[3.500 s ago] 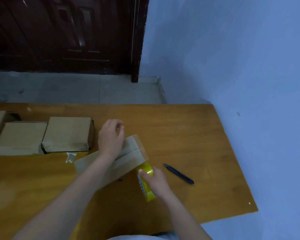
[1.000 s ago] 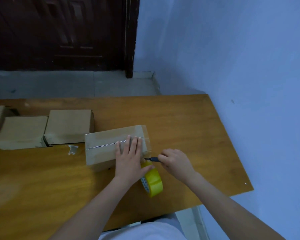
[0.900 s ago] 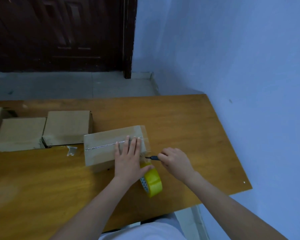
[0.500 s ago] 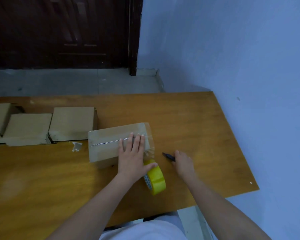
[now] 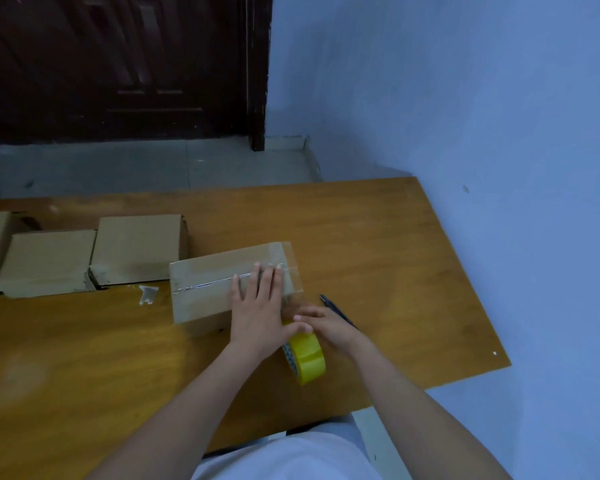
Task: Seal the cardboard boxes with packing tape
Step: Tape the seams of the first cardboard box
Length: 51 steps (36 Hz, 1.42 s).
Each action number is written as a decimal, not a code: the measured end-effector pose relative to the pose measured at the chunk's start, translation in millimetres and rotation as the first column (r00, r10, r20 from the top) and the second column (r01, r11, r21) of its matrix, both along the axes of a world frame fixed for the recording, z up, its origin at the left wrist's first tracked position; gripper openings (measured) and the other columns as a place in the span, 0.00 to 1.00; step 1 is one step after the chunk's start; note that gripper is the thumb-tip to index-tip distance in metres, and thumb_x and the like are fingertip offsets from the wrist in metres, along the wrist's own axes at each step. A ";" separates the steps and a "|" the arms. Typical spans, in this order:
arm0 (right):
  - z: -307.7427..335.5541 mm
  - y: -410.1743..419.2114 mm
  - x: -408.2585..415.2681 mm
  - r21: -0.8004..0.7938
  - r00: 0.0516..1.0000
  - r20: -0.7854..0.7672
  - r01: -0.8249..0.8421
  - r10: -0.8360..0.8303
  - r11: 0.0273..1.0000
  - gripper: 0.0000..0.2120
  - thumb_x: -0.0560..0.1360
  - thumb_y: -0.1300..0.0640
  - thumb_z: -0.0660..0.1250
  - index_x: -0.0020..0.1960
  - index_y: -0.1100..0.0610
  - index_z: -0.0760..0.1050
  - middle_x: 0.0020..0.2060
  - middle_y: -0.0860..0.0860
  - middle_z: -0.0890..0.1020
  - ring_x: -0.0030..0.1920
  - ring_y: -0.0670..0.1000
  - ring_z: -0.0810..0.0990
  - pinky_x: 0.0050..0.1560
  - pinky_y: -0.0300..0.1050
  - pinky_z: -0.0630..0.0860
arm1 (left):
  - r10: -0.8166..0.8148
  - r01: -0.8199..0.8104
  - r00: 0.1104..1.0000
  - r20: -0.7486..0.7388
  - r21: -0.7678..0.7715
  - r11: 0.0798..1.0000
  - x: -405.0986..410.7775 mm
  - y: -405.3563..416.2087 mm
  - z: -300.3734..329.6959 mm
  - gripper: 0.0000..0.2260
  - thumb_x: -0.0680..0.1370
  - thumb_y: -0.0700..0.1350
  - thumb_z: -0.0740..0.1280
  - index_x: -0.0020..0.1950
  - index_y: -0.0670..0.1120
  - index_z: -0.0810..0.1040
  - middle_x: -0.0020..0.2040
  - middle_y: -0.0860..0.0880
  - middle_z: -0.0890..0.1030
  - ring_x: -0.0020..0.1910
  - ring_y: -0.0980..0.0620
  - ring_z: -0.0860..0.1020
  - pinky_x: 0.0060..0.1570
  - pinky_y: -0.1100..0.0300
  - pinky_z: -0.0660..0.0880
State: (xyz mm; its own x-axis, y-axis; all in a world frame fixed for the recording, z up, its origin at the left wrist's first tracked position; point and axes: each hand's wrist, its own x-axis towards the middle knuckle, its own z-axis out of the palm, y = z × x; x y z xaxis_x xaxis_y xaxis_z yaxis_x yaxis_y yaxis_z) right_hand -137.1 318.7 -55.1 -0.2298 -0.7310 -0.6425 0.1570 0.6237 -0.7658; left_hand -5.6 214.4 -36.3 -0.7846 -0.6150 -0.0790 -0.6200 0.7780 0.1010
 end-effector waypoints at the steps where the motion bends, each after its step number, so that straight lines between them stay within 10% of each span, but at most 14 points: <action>1: 1.9 1.3 1.3 -0.018 1.000 -0.004 -0.008 0.008 1.000 0.09 0.76 0.52 0.68 0.53 0.55 0.79 0.63 0.52 0.76 0.60 0.47 0.75 0.64 0.44 0.70 | -0.004 0.004 1.000 -0.001 0.010 1.000 0.4 -0.1 0.1 0.51 0.65 0.77 0.37 0.79 0.45 0.47 0.78 0.47 0.53 0.78 0.44 0.46 0.70 0.42 0.37; 9: -1.4 7.2 11.0 -0.125 0.991 -0.121 0.050 -0.065 0.991 0.10 0.75 0.63 0.67 0.55 0.67 0.79 0.57 0.52 0.79 0.53 0.39 0.78 0.53 0.31 0.73 | 0.076 -0.070 0.987 -0.142 0.040 0.997 -2.5 0.6 -4.6 0.29 0.79 0.60 0.52 0.73 0.45 0.67 0.71 0.46 0.71 0.73 0.44 0.64 0.69 0.44 0.52; 18: 9.8 14.5 24.5 -0.152 0.976 -0.199 0.056 -0.086 0.987 0.07 0.75 0.58 0.69 0.49 0.60 0.82 0.60 0.53 0.76 0.61 0.48 0.74 0.65 0.47 0.70 | 0.094 -0.104 0.962 -0.257 -0.023 0.994 -4.2 -0.1 -7.2 0.22 0.78 0.54 0.63 0.68 0.43 0.74 0.65 0.44 0.76 0.68 0.42 0.70 0.66 0.44 0.57; 28: 14.3 44.6 25.1 -0.145 0.952 -0.194 0.212 -0.237 0.967 0.09 0.73 0.65 0.69 0.41 0.53 0.83 0.53 0.48 0.80 0.54 0.45 0.78 0.55 0.43 0.73 | 0.025 -0.066 0.961 -0.276 -0.139 0.988 -5.3 -7.7 -14.5 0.25 0.71 0.51 0.74 0.65 0.41 0.77 0.61 0.43 0.78 0.64 0.41 0.74 0.60 0.40 0.70; 32: 18.2 50.1 1.3 -0.045 0.928 -0.201 0.311 -0.313 0.949 0.04 0.72 0.69 0.68 0.44 0.66 0.81 0.48 0.50 0.81 0.49 0.48 0.79 0.47 0.38 0.72 | -0.002 -0.044 0.965 -0.264 -0.167 0.985 -2.6 -10.6 -17.0 0.26 0.71 0.51 0.74 0.65 0.41 0.76 0.61 0.42 0.78 0.64 0.40 0.74 0.59 0.40 0.71; 51: -21.2 -65.6 -58.8 0.451 0.835 -0.478 -0.035 0.274 0.892 0.10 0.74 0.65 0.67 0.35 0.60 0.75 0.41 0.58 0.81 0.43 0.53 0.80 0.46 0.43 0.75 | -0.011 -0.094 0.936 -0.351 -0.280 0.955 10.0 -11.6 -29.9 0.23 0.78 0.54 0.58 0.67 0.43 0.74 0.63 0.44 0.78 0.66 0.44 0.69 0.63 0.44 0.64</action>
